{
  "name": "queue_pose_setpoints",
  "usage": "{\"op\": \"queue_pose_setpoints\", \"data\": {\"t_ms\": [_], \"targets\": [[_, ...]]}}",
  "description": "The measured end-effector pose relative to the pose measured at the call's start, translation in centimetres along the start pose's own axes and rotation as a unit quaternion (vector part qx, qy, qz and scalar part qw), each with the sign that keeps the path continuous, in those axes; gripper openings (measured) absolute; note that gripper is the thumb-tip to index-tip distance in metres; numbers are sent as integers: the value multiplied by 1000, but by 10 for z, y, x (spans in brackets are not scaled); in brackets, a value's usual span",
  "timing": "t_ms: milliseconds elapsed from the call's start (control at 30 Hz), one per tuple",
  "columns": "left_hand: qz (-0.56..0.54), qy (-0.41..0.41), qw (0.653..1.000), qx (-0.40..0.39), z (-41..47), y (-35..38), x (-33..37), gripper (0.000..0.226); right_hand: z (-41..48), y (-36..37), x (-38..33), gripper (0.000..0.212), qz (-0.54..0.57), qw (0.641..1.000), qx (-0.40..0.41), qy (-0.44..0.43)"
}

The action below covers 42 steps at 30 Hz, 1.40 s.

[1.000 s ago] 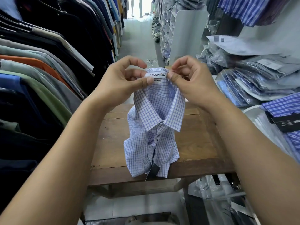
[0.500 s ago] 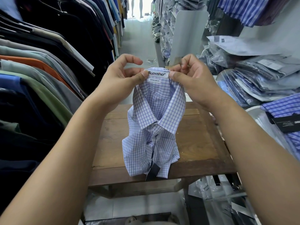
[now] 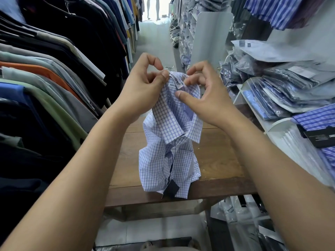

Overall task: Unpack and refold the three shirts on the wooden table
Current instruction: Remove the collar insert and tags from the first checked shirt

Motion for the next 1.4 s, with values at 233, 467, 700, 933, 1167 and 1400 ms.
{"op": "queue_pose_setpoints", "data": {"t_ms": [233,467,700,933,1167,1400], "targets": [[87,31,996,-4,-3,2,3,6,8,-5,9,21,157,986,-24,54],[126,33,991,12,-11,8,-7,6,9,-1,11,28,372,922,-11,102],[228,113,967,33,-12,10,-4,10,3,1,14,26,435,886,14,159],[150,74,985,51,-7,10,-11,9,5,-6,11,17,194,972,39,123],[68,70,994,51,-3,9,-12,8,4,-2,2,9,-5,999,41,-32],[32,63,997,45,-4,5,-12,9,6,0,4,31,-86,995,42,-33]]}}
Point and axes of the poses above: each hand's wrist, its own z-axis towards the middle knuckle, its own y-axis out of the palm, x = y × z, the point moved 6 cm from there along z, towards the middle knuckle, and after that the axes turned 13 degrees about z, right-handed, at the moved point
